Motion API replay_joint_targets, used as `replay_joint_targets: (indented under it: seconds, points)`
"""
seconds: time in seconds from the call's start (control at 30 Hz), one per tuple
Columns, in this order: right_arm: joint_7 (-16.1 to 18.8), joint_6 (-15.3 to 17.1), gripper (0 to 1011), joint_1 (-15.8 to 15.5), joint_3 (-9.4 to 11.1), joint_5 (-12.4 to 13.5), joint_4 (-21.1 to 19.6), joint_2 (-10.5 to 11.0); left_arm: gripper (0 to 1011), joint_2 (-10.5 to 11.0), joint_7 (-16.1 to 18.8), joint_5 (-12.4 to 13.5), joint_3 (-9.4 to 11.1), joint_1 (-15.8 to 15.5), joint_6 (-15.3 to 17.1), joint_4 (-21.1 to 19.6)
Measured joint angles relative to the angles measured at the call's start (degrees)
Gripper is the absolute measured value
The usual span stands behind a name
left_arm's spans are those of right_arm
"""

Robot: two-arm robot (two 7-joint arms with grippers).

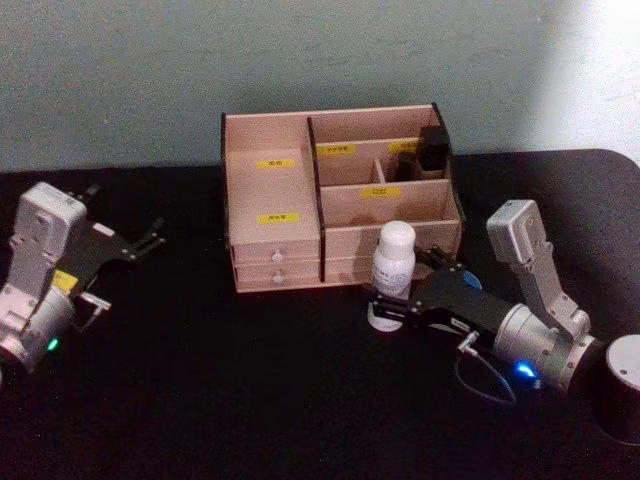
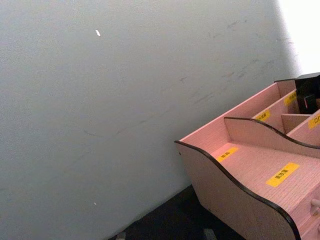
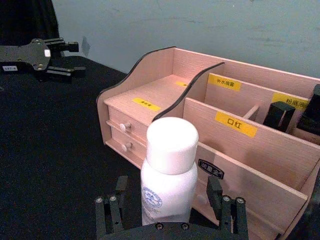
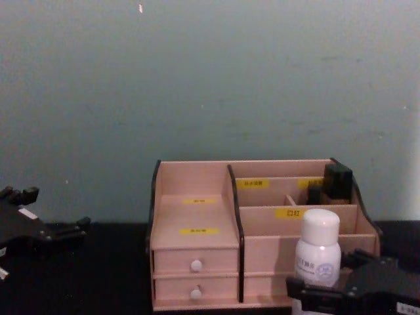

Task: Pick up the facial cleanser and watermelon frost from the table and place them into the tiered storage box.

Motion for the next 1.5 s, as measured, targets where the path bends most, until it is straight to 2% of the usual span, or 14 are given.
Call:
replay_joint_targets:
  seconds: [0.77,0.97,1.07,1.13,1.2,1.33,1.5]
  points:
    - [0.2,0.3,1002,0.0,-0.1,0.2,-0.1,0.1,1001,0.0,0.0,0.0,0.0,0.0,0.0,0.0]
    - [0.2,0.3,890,0.0,-0.1,0.2,-0.1,0.1,1001,0.0,0.0,0.0,0.0,0.0,0.0,0.0]
    - [0.2,0.3,789,0.0,-0.1,0.2,-0.1,0.1,1001,0.0,0.0,0.0,0.0,0.0,0.0,0.0]
    - [0.2,0.2,759,0.0,-0.1,0.2,-0.1,0.1,1001,0.0,0.0,0.0,0.0,0.0,0.0,0.0]
    - [0.2,0.2,678,0.0,-0.1,0.2,-0.1,0.1,1001,0.0,0.0,0.0,0.0,0.0,0.0,0.0]
    - [0.2,0.2,594,0.0,-0.1,0.2,-0.1,0.1,1001,0.0,0.0,0.0,0.0,0.0,0.0,0.0]
    - [0.2,0.2,594,0.0,-0.1,0.2,-0.1,0.1,1001,0.0,0.0,0.0,0.0,0.0,0.0,0.0]
